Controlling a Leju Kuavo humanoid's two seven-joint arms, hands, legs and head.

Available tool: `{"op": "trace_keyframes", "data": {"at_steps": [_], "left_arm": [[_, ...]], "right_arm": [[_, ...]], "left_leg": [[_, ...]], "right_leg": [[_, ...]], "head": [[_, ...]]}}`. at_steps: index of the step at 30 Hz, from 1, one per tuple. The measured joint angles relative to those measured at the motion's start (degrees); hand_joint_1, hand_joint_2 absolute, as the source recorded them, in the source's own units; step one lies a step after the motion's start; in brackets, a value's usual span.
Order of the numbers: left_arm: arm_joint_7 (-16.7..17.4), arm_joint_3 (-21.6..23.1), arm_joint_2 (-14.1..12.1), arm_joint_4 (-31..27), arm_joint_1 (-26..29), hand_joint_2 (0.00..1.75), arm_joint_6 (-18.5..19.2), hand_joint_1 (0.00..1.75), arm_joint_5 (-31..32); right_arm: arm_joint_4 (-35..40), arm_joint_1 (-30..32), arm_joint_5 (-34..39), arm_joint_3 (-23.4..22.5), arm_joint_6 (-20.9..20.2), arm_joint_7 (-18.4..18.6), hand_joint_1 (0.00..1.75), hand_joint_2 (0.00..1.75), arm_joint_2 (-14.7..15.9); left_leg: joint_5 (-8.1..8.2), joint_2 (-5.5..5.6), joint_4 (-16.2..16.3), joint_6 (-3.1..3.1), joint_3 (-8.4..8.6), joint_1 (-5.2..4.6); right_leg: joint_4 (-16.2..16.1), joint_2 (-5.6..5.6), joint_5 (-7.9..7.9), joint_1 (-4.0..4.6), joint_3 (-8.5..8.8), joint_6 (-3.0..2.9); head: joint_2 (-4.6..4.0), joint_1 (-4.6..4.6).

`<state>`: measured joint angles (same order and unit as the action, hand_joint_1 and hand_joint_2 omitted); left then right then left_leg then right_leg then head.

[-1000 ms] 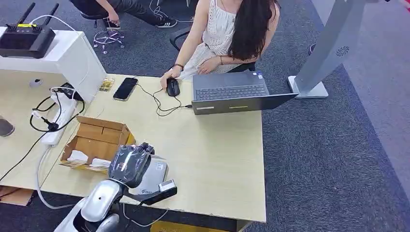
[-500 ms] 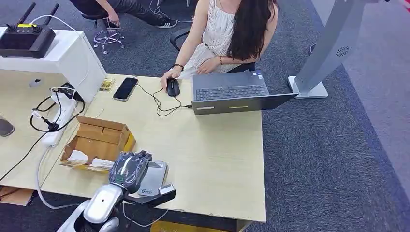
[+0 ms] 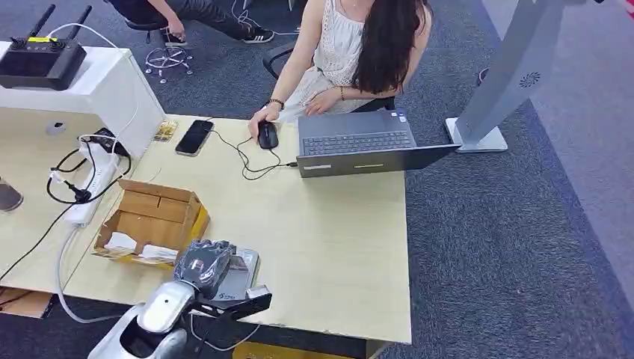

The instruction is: Pass the card to the sensor for recognition and then transmit it.

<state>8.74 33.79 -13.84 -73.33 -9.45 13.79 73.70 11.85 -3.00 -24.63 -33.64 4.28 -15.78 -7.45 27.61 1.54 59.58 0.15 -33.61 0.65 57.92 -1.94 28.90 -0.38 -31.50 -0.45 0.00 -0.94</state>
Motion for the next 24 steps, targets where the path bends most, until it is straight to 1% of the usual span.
{"op": "trace_keyframes", "data": {"at_steps": [3, 5, 7, 10, 11, 12, 13, 15, 18, 19, 20, 23, 24], "left_arm": [[-0.6, 0.3, -0.4, 0.7, -1.1, 1.75, -0.2, 1.75, -1.2], [-0.6, 0.5, -0.6, 0.8, -1.3, 1.75, -2.9, 1.75, -1.5], [-0.1, 0.5, -0.3, 0.7, -1.7, 1.75, -8.1, 1.75, -0.9], [0.9, 0.1, 1.2, -1.6, -1.8, 1.75, -19.7, 1.75, 1.4], [1.0, -0.2, 1.8, -3.2, -1.8, 1.75, -22.4, 1.75, 1.9], [1.1, -0.6, 2.1, -4.0, -1.8, 1.75, -24.2, 1.75, 2.0], [1.0, -1.1, 2.7, -5.0, -1.8, 1.75, -24.9, 1.75, 1.7], [0.6, -3.0, 2.9, -6.1, -2.7, 1.75, -26.5, 1.75, 1.0], [0.0, -8.9, 3.0, -4.9, -6.3, 1.75, -30.5, 1.75, 1.9], [-0.1, -10.4, 2.9, -3.3, -8.0, 1.75, -31.5, 1.75, 2.5], [-0.4, -11.5, 2.7, -1.7, -9.6, 1.75, -31.7, 1.75, 2.9], [-1.3, -15.5, 2.2, 5.6, -15.8, 1.75, -31.4, 1.75, 4.0], [-1.4, -16.2, 2.1, 7.4, -17.3, 1.75, -31.1, 1.75, 4.5]], "right_arm": [[0.0, 0.0, -0.4, 0.0, 0.0, 0.0, 0.0, 1.75, 0.0], [0.0, 0.0, -0.4, -0.1, 0.0, 0.0, 0.0, 1.75, 0.0], [0.0, 0.0, -0.5, -0.2, -0.1, -0.4, 0.0, 1.75, 0.0], [0.0, 0.0, -1.2, -0.3, -0.1, -0.6, 0.0, 1.75, 0.0], [0.0, 0.0, -1.4, -0.3, -0.2, -0.6, 0.0, 1.75, 0.0], [-0.1, 0.0, -1.8, -0.3, -0.2, -0.6, 0.0, 1.75, 0.0], [-0.1, 0.0, -2.3, -0.3, -0.3, -0.5, 0.0, 1.75, 0.0], [-0.1, -0.3, -3.9, -0.2, -0.8, 0.4, 0.0, 1.75, 0.0], [-0.1, -1.0, -6.0, 0.4, -1.3, 1.6, 0.0, 1.75, -0.2], [-0.1, -1.3, -6.6, 0.7, -1.4, 2.0, 0.0, 1.75, -0.3], [-0.1, -1.5, -7.1, 1.0, -1.6, 2.3, 0.0, 1.75, -0.3], [-0.1, -2.5, -8.5, 1.9, -2.1, 3.2, 0.0, 1.75, -0.6], [-0.1, -2.7, -8.6, 2.2, -2.1, 3.4, 0.0, 1.75, -0.7]], "left_leg": [[0.0, 0.0, 0.0, 0.0, 0.02, 0.0], [-0.01, -0.01, 0.0, -0.01, 0.02, 0.0], [-0.02, -0.01, 0.0, 0.0, 0.01, 0.0], [-0.02, 0.02, 0.0, 0.02, -0.01, 0.0], [-0.02, 0.04, 0.0, 0.02, -0.03, -0.02], [-0.02, 0.04, 0.0, 0.02, -0.03, -0.02], [-0.02, 0.05, 0.0, 0.02, -0.03, -0.02], [-0.02, 0.03, 0.0, 0.02, -0.04, -0.01], [-0.07, 0.04, 0.0, -0.04, 0.01, 0.01], [-0.17, 0.09, 0.0, 0.04, -0.01, 0.02], [-0.25, 0.17, 0.0, -0.05, -0.04, 0.07], [-0.36, 0.18, 0.0, -0.16, -0.04, 0.07], [-0.38, 0.15, 0.0, -0.19, -0.05, 0.07]], "right_leg": [[0.0, 0.0, 0.0, 0.0, 0.01, 0.0], [0.0, -0.01, -0.01, 0.0, -0.02, 0.0], [0.0, -0.01, -0.01, 0.0, -0.02, 0.0], [0.0, 0.01, -0.01, 0.0, 0.0, 0.0], [0.0, 0.03, -0.01, 0.0, 0.01, 0.0], [0.0, 0.03, -0.01, 0.0, 0.01, 0.0], [0.0, 0.02, -0.01, -0.01, 0.0, 0.0], [0.0, 0.01, -0.01, 0.0, -0.03, 0.0], [0.0, 0.02, -0.05, 0.0, -0.03, 0.0], [0.1, 0.08, -0.07, 0.02, -0.03, -0.04], [0.1, 0.17, -0.09, 0.04, -0.04, -0.07], [0.2, 0.17, -0.21, 0.06, -0.1, -0.21], [0.2, 0.13, -0.22, 0.06, -0.13, -0.19]], "head": [[0.0, 0.02], [0.0, 0.02], [0.0, 0.02], [0.0, 0.02], [0.0, 0.04], [0.0, 0.04], [0.0, 0.04], [0.0, 0.02], [0.0, -0.02], [0.0, -0.06], [0.0, -0.04], [0.0, -0.04], [0.0, -0.13]]}}
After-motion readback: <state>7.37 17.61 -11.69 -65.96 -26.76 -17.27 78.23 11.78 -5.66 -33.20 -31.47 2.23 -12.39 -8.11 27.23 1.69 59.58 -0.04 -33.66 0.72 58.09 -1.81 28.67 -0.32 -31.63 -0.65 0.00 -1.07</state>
